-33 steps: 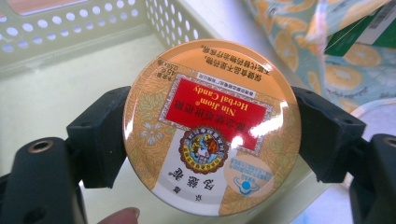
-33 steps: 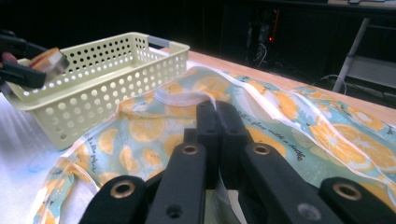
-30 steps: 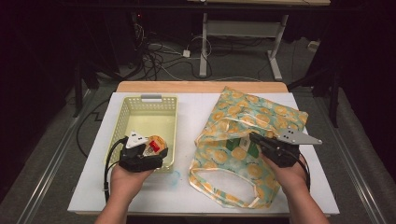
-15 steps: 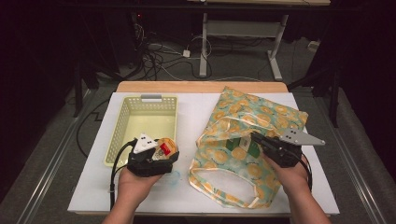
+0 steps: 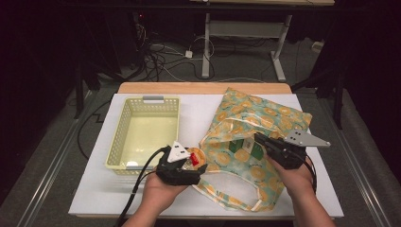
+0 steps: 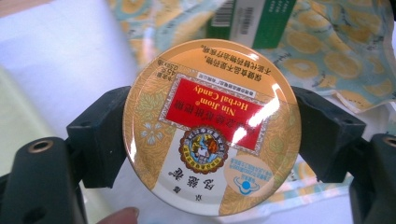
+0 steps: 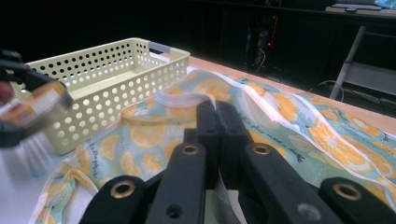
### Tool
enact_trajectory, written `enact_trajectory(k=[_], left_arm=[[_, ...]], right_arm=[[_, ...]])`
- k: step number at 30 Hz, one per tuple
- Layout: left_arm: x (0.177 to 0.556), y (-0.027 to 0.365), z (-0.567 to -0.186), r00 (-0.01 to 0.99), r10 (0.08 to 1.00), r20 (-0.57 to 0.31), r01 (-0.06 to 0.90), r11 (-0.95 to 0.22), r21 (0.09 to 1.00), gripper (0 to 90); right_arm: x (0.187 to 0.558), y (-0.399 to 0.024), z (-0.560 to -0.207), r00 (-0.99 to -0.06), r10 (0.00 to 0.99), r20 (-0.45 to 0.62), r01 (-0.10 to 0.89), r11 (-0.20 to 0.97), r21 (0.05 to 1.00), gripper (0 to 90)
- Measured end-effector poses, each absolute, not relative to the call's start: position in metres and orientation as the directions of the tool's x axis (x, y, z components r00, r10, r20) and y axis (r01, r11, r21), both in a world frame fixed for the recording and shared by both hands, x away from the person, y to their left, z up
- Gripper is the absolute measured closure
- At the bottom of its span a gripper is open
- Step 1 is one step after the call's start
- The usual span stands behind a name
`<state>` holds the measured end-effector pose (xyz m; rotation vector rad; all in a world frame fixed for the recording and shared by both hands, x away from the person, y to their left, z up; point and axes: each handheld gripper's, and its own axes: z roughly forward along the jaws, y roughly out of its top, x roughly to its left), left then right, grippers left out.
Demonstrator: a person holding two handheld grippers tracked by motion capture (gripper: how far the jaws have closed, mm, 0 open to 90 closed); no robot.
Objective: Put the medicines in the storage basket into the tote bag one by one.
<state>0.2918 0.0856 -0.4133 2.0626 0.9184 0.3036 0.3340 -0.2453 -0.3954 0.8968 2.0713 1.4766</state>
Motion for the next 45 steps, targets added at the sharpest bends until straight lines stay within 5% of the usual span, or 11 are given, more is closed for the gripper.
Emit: enact_trajectory(k=[17, 45], left_arm=[[0.313, 0.012, -0.427, 0.768, 0.629, -0.122, 0.470, -0.425, 0.774, 19.3], [0.362, -0.068, -0.463, 0.746, 0.660, -0.084, 0.499, -0.472, 0.727, 19.2]], right_arm=[[0.335, -0.248, -0.393, -0.688, 0.725, 0.022, 0.248, 0.206, 0.946, 90.0], [0.339, -0.252, -0.393, -0.680, 0.733, 0.035, 0.250, 0.187, 0.950, 90.0]])
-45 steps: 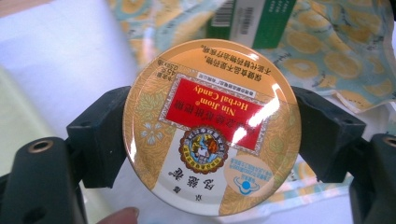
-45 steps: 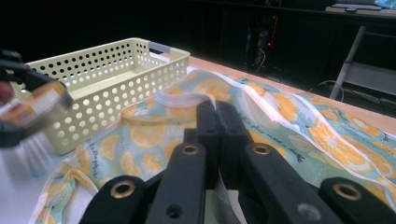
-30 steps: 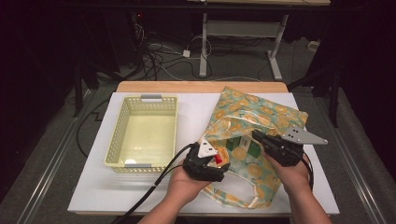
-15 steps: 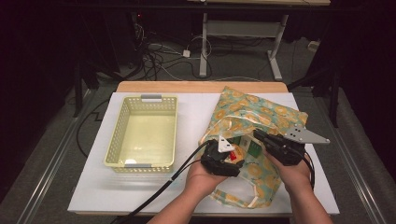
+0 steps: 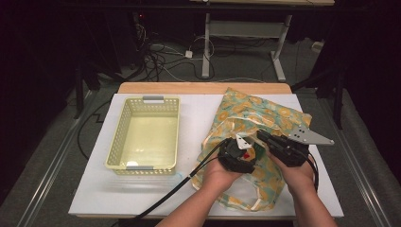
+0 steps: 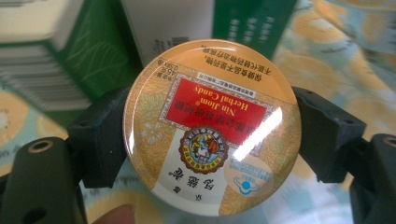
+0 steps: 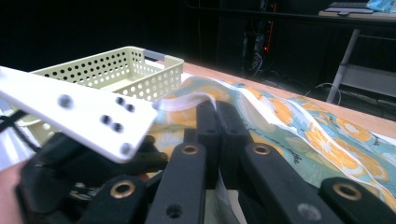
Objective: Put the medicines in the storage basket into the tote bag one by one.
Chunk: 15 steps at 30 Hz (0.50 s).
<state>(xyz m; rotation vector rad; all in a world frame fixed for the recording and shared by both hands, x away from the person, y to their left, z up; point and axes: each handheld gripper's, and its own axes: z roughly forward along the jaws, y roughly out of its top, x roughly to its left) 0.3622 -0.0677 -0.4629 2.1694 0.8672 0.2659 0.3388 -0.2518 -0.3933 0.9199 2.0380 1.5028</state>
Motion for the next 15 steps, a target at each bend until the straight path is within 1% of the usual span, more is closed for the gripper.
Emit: enact_trajectory(k=[4, 7, 11, 13, 15], left_arm=[[0.372, -0.074, -0.469, 0.727, 0.682, -0.086, 0.514, -0.456, 0.726, 19.1], [0.376, -0.077, -0.472, 0.713, 0.697, -0.070, 0.511, -0.450, 0.732, 19.1], [0.375, -0.076, -0.474, 0.722, 0.689, -0.072, 0.506, -0.454, 0.733, 18.6], [0.373, -0.072, -0.472, 0.730, 0.676, -0.097, 0.515, -0.451, 0.729, 15.5], [0.370, -0.068, -0.471, 0.731, 0.671, -0.121, 0.524, -0.439, 0.730, 14.5]], right_arm=[[0.340, -0.253, -0.394, -0.677, 0.735, 0.041, 0.254, 0.182, 0.950, 90.0], [0.340, -0.254, -0.395, -0.677, 0.735, 0.045, 0.258, 0.179, 0.949, 90.0], [0.341, -0.256, -0.395, -0.674, 0.737, 0.048, 0.261, 0.177, 0.949, 90.0], [0.341, -0.256, -0.395, -0.676, 0.736, 0.048, 0.260, 0.177, 0.949, 90.0], [0.341, -0.256, -0.395, -0.678, 0.734, 0.050, 0.262, 0.178, 0.949, 90.0]])
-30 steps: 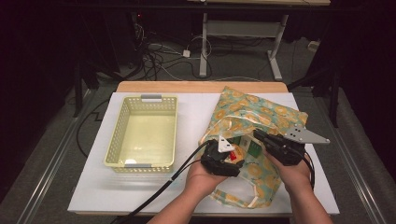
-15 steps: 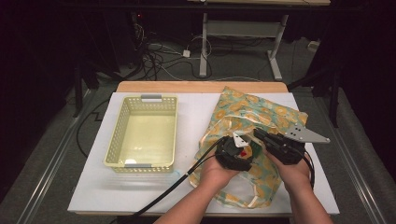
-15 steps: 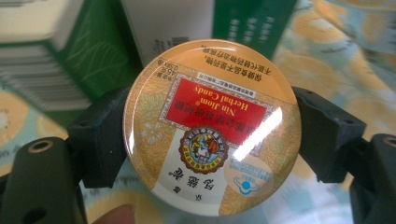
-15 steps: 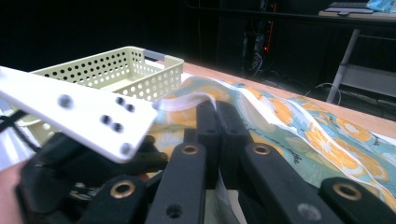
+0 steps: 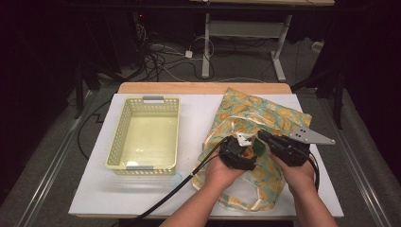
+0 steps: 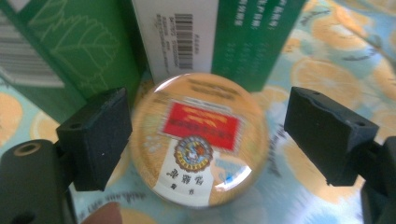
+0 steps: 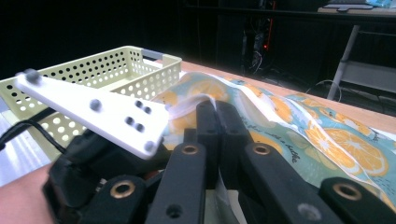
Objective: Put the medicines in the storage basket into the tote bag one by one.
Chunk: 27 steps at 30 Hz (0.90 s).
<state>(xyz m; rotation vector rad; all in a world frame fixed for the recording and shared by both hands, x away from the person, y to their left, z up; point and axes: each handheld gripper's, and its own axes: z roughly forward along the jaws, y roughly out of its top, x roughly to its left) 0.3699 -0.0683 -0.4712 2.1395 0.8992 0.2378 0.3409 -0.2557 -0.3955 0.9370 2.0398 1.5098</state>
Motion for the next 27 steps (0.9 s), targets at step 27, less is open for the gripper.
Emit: enact_trajectory(k=[27], left_arm=[[0.262, 0.054, -0.474, 0.783, 0.610, -0.120, 0.488, -0.484, 0.727, 13.2]], right_arm=[[0.339, -0.249, -0.398, -0.683, 0.729, 0.033, 0.269, 0.210, 0.940, 90.0]])
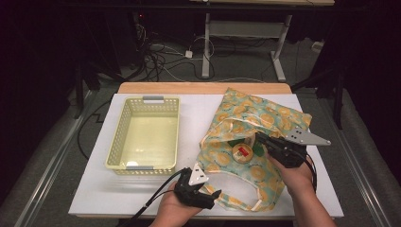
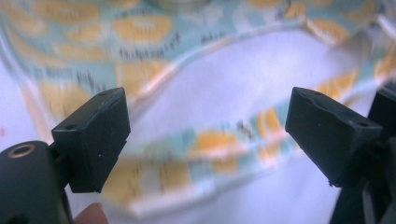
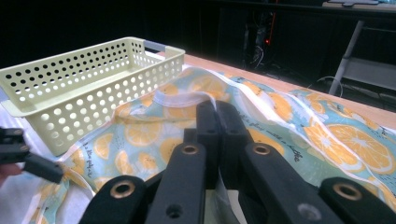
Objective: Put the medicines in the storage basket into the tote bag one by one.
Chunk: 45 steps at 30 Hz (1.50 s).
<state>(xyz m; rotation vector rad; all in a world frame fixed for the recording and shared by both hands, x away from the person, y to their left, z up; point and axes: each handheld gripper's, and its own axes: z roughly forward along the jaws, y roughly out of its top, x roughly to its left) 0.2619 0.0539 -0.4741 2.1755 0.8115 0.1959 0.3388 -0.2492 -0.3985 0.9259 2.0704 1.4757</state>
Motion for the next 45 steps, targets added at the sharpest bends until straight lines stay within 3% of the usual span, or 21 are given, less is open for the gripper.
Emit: enact_trajectory(k=[5, 10, 14, 17, 20, 24, 31, 37, 41, 45], left_arm=[[0.255, 0.055, -0.484, 0.789, 0.597, -0.144, 0.503, -0.493, 0.710, 5.5], [0.263, 0.024, -0.490, 0.817, 0.554, -0.158, 0.504, -0.554, 0.662, 0.8], [0.258, 0.007, -0.491, 0.861, 0.502, -0.081, 0.435, -0.644, 0.630, 1.1], [0.257, 0.011, -0.491, 0.851, 0.517, -0.093, 0.447, -0.619, 0.646, 9.8], [0.255, 0.017, -0.491, 0.836, 0.542, -0.088, 0.451, -0.587, 0.672, 30.3], [0.250, 0.020, -0.491, 0.841, 0.536, -0.076, 0.435, -0.587, 0.683, 46.6], [0.240, 0.022, -0.492, 0.860, 0.508, -0.049, 0.389, -0.591, 0.707, 83.1], [0.243, 0.028, -0.492, 0.860, 0.502, -0.096, 0.410, -0.564, 0.717, 87.2], [0.245, 0.039, -0.490, 0.817, 0.563, -0.123, 0.435, -0.463, 0.772, 87.3], [0.245, 0.048, -0.487, 0.777, 0.626, -0.070, 0.411, -0.419, 0.810, 87.2]], right_arm=[[0.338, -0.248, -0.399, -0.683, 0.730, 0.030, 0.271, 0.215, 0.938, 90.0], [0.337, -0.246, -0.401, -0.686, 0.727, 0.029, 0.275, 0.221, 0.936, 90.0], [0.337, -0.247, -0.401, -0.686, 0.727, 0.032, 0.277, 0.220, 0.935, 90.0], [0.337, -0.247, -0.402, -0.685, 0.728, 0.033, 0.281, 0.221, 0.934, 90.0], [0.337, -0.246, -0.403, -0.684, 0.728, 0.035, 0.286, 0.224, 0.932, 90.0], [0.336, -0.245, -0.402, -0.684, 0.729, 0.034, 0.285, 0.224, 0.932, 90.0], [0.337, -0.244, -0.402, -0.682, 0.730, 0.040, 0.286, 0.216, 0.934, 90.0], [0.337, -0.244, -0.403, -0.681, 0.731, 0.037, 0.284, 0.218, 0.934, 90.0], [0.335, -0.246, -0.403, -0.676, 0.736, 0.033, 0.277, 0.212, 0.937, 90.0], [0.333, -0.247, -0.404, -0.673, 0.738, 0.035, 0.276, 0.208, 0.938, 90.0]])
